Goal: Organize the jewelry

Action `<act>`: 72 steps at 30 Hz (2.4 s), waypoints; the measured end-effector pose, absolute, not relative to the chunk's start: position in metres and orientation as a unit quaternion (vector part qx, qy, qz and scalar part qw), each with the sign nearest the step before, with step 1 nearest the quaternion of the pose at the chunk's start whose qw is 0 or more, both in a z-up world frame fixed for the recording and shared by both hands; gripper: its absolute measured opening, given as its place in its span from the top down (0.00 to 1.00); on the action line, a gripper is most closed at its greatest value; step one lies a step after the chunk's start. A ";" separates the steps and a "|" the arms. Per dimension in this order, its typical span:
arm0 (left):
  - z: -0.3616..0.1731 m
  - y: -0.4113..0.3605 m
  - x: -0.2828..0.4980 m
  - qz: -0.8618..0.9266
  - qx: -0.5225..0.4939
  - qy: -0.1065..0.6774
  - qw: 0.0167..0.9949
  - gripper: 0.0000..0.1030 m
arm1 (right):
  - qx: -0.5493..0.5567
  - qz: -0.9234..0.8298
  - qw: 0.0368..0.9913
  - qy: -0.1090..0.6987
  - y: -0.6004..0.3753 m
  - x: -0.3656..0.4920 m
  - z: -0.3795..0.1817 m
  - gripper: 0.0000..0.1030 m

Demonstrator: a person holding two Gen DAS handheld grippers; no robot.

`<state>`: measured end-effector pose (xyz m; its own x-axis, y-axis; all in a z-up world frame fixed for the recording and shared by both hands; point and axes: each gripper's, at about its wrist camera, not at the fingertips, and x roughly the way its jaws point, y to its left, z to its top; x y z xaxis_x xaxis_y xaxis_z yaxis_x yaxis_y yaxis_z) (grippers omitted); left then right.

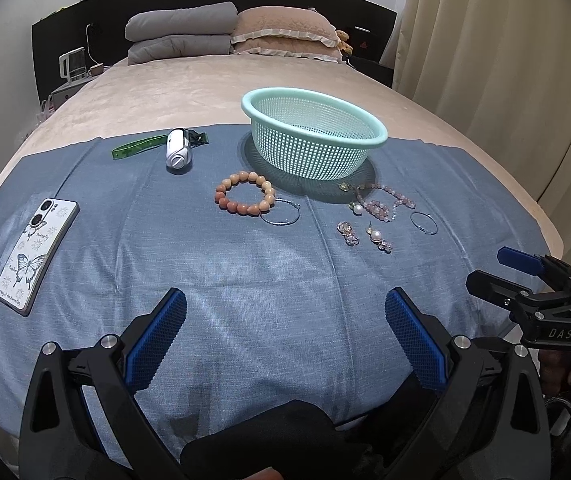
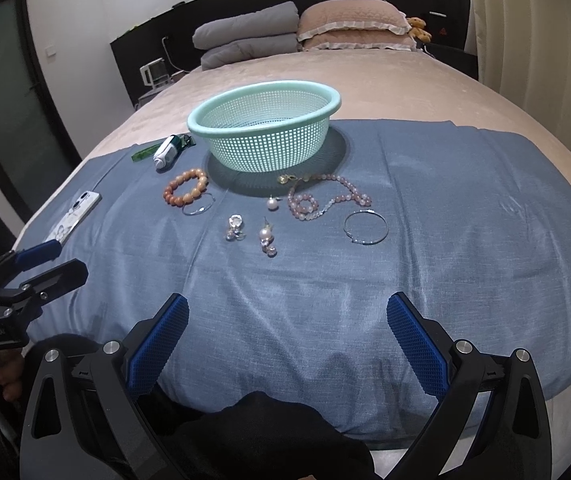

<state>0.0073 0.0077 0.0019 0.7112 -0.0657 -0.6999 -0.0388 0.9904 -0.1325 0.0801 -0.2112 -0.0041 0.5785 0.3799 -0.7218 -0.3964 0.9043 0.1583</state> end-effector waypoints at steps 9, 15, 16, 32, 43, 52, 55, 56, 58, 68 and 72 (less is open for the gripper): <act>0.004 0.024 0.040 0.010 -0.042 0.396 0.917 0.05 | -0.007 0.202 0.893 0.401 -0.217 0.129 0.001 0.07; 0.000 0.047 0.077 0.013 -0.044 0.405 0.913 0.05 | -0.002 0.193 0.898 0.394 -0.218 0.168 0.001 0.07; -0.002 0.051 0.085 0.016 -0.040 0.408 0.912 0.05 | -0.003 0.195 0.898 0.394 -0.218 0.174 0.001 0.07; -0.051 0.084 0.186 0.025 -0.020 0.445 0.895 0.05 | -0.021 0.173 0.894 0.414 -0.211 0.250 -0.047 0.08; -0.077 0.083 0.200 0.034 0.019 0.450 0.892 0.04 | -0.043 0.172 0.891 0.417 -0.206 0.256 -0.075 0.43; -0.080 0.083 0.189 0.042 0.004 0.426 0.904 0.05 | -0.053 0.195 0.894 0.399 -0.206 0.247 -0.074 0.89; -0.079 0.082 0.186 0.031 0.002 0.420 0.907 0.10 | -0.030 0.215 0.890 0.402 -0.212 0.247 -0.072 0.91; -0.079 0.078 0.184 0.022 0.007 0.415 0.910 0.20 | -0.023 0.224 0.886 0.405 -0.213 0.246 -0.072 0.92; -0.077 0.069 0.180 -0.011 0.017 0.409 0.912 0.44 | -0.004 0.243 0.878 0.412 -0.214 0.245 -0.068 0.94; -0.072 0.061 0.177 -0.044 -0.022 0.428 0.902 0.88 | 0.027 0.277 0.876 0.394 -0.211 0.222 -0.034 0.94; -0.068 0.070 0.180 -0.050 -0.051 0.441 0.894 0.89 | 0.016 0.279 0.880 0.384 -0.206 0.217 -0.020 0.94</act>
<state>0.1804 0.0696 -0.0682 0.6054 -0.1348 -0.7844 0.0440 0.9897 -0.1361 0.2167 -0.2058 -0.0197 0.5500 0.5031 -0.6667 -0.4790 0.8439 0.2416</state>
